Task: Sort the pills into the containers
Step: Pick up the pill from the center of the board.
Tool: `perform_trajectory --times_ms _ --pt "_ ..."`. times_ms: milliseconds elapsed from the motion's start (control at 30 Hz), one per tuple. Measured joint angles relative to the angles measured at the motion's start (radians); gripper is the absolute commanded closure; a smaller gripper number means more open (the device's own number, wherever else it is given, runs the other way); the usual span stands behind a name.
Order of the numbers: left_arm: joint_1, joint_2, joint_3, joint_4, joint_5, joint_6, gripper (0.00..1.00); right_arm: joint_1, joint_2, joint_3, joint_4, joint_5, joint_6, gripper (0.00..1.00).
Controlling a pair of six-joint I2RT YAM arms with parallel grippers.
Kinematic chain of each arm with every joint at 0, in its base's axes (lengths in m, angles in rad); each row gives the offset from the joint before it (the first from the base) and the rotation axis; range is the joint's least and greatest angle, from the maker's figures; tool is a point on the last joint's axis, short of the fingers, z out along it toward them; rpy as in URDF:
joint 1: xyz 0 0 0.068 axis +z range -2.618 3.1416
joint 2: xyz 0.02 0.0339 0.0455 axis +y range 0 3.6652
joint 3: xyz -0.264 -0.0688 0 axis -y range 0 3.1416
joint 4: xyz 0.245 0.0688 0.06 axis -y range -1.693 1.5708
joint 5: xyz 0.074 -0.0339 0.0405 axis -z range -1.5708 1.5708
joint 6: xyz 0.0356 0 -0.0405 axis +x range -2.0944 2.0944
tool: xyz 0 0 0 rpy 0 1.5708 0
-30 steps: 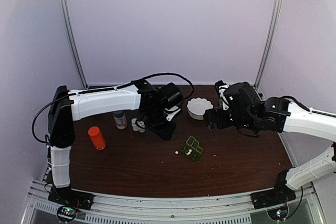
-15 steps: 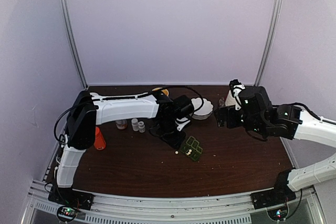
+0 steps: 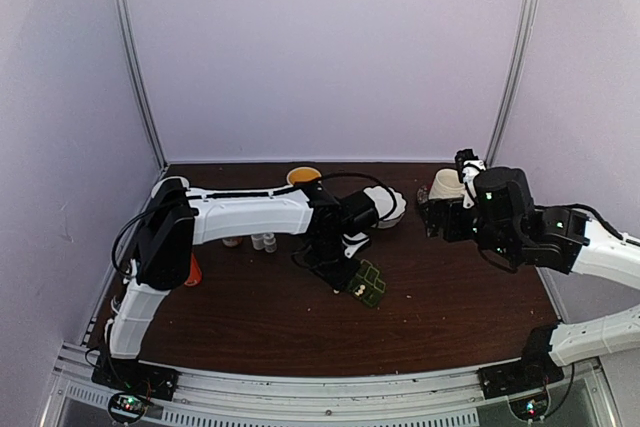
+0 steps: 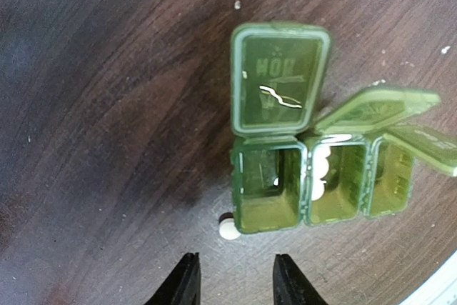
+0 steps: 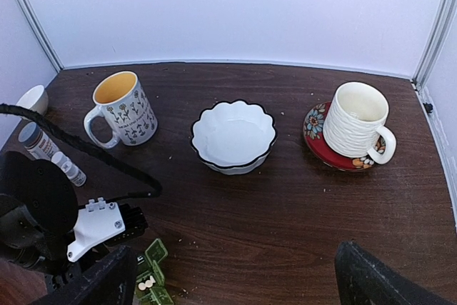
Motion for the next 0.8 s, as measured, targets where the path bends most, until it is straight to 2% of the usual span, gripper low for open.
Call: perform_trajectory --times_ms 133,800 --pt "-0.004 0.009 0.000 -0.002 -0.025 -0.002 0.68 0.000 0.000 0.000 0.000 0.000 0.000 0.00" --pt "-0.004 0.034 0.000 -0.003 -0.041 -0.002 0.70 -0.006 0.008 0.000 0.006 -0.001 0.000 0.00"
